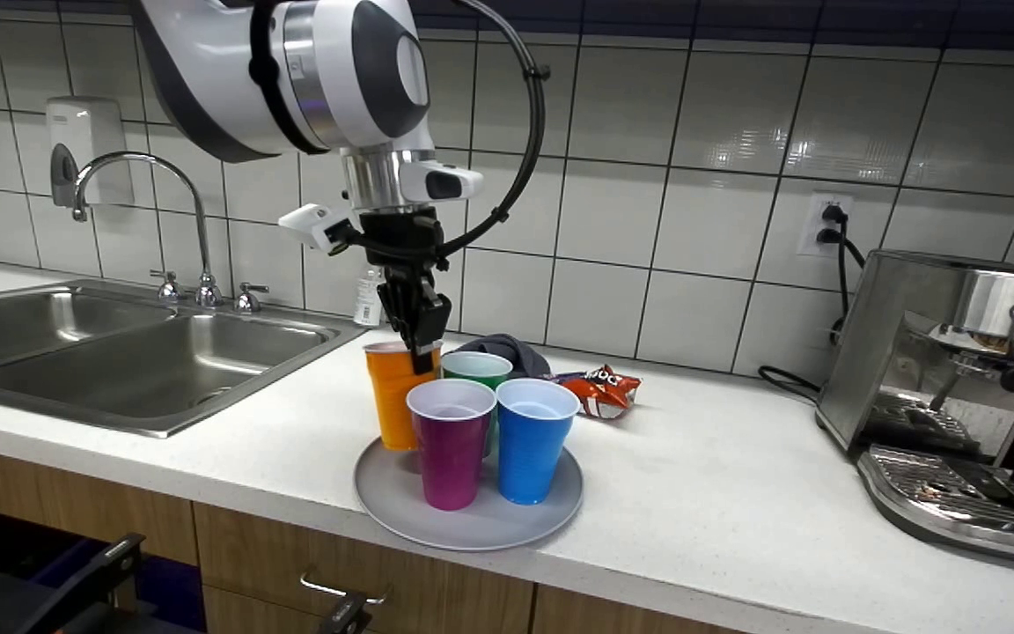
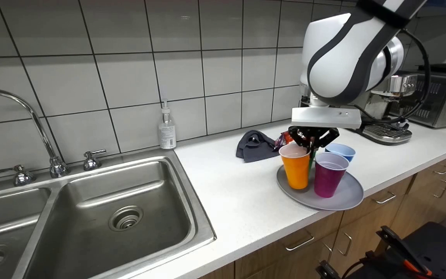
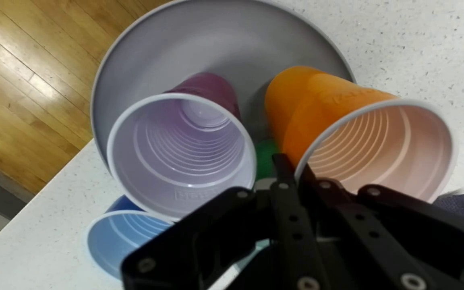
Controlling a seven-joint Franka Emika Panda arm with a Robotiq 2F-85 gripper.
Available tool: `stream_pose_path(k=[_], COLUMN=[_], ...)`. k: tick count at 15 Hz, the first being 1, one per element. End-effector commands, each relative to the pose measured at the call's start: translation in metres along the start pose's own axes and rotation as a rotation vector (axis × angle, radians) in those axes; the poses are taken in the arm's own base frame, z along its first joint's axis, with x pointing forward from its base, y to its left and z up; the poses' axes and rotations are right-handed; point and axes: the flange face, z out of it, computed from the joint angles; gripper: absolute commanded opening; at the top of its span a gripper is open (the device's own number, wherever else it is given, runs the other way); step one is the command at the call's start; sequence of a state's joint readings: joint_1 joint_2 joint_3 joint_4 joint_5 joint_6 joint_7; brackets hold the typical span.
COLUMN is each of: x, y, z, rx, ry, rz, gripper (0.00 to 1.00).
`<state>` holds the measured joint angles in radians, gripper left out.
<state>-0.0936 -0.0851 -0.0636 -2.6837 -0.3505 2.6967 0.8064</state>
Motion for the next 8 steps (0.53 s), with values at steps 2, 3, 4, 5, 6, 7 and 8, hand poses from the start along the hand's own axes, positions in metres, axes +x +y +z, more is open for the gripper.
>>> stream_pose_path(k=[2,3,4,5,6,7,8], x=[-0.003,-0.0033,-0.0034,-0.0034,-0.0035,-0.0033,-0.0033], y=[0.0047,0.0047,0.0048,0.0049,0.0048,0.0047,0.0047], z=[-0.0041,-0.004,-0.004,-0.004,-0.0041,-0.0041,-0.0041], rx=[-0.019,-0.019,-0.02,-0.02,-0.02,-0.019,-0.019], ry=[-0.001,-0.001,-0.001,-0.001,-0.001,-0.001,-0.001], rz=[-0.025,-0.025,-0.025,-0.024,-0.024,-0.024,-0.024], gripper=[0.3,0.31,0.38,0.44,0.52,0.59,0.66])
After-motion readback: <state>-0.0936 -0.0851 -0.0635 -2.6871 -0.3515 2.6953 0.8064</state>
